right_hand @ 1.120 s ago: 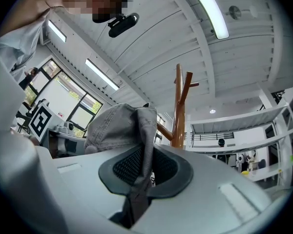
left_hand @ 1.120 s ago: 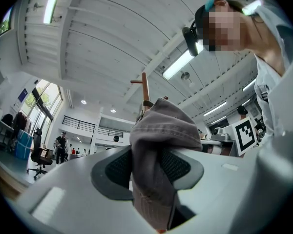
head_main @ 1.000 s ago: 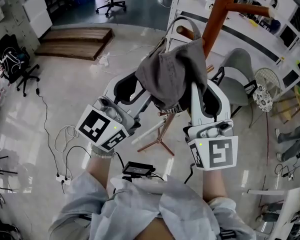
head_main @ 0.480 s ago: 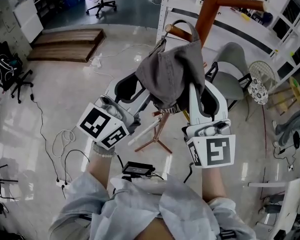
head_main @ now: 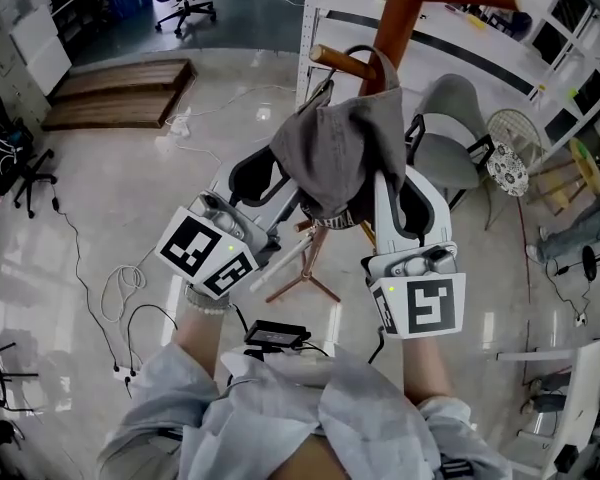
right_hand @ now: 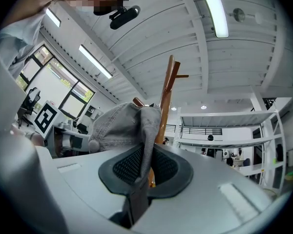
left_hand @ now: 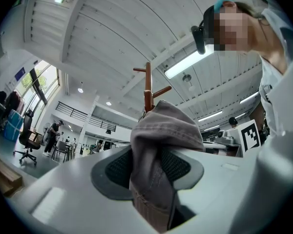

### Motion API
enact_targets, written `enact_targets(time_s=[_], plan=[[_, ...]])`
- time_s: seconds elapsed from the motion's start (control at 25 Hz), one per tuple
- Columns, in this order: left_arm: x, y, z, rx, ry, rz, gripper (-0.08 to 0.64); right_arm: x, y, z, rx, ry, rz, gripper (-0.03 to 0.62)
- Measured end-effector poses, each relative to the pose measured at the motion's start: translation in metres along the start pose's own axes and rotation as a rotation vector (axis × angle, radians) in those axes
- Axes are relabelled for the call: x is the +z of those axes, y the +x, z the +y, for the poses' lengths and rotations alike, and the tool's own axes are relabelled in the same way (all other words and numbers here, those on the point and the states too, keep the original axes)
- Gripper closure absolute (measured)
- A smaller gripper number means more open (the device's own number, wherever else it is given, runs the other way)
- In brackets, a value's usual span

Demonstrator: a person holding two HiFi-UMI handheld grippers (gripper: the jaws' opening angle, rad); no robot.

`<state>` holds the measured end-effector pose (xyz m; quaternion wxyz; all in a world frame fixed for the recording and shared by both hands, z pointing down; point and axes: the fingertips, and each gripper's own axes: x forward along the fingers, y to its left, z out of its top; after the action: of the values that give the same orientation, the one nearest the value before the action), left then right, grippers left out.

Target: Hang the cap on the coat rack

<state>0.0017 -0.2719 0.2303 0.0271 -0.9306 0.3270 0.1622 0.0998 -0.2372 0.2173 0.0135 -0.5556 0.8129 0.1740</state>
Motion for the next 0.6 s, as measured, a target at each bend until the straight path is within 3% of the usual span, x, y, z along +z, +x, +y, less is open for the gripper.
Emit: enact_targets(time_s=[0.6], plan=[[-0.019, -0.002, 0.001, 0.013, 0.004, 0.052, 0.388, -0.025, -0.003, 0.004, 0.018, 0.049, 0.046, 0.553]])
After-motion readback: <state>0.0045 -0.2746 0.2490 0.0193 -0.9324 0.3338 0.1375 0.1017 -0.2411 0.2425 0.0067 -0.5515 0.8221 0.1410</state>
